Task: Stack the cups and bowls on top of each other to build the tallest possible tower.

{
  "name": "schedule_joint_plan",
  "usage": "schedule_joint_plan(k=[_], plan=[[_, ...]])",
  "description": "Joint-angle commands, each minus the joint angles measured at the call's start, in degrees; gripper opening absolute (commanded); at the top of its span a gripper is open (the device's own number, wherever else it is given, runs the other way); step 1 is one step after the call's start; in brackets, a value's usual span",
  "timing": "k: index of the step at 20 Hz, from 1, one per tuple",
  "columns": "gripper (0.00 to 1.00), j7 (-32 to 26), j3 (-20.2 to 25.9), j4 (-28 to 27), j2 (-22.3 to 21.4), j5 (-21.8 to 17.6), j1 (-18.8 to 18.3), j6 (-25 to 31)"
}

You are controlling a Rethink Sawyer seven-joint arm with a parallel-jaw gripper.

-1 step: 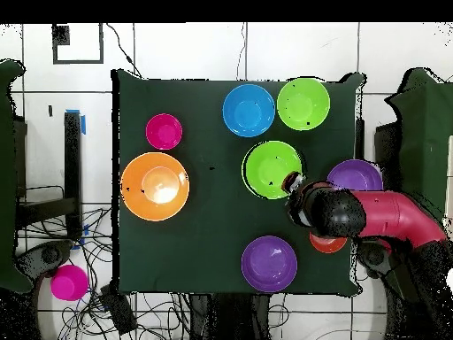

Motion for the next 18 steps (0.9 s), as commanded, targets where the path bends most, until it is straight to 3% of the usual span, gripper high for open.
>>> schedule_joint_plan(k=[1, 4, 8, 13, 14, 16, 18], plan=[[0.0, 7.78, -4.8, 9.78, -4.4, 4.44, 4.61, 0.67], [0.0, 15.35, -9.59, 13.86, -7.46, 5.95, 8.56, -4.05], [0.0, 13.36, -11.3, 14.4, -8.01, 7.75, 9.86, -4.6], [0.0, 7.81, -11.39, 12.66, -6.51, 8.17, 9.81, -5.42], [0.0, 4.83, -10.06, 11.51, -5.88, 7.08, 9.16, -5.94], [0.0, -6.53, -5.56, 5.59, -2.84, 3.56, 6.44, -3.34], [0.0, -10.94, -4.16, 2.59, -1.51, 2.25, 5.37, -1.06]])
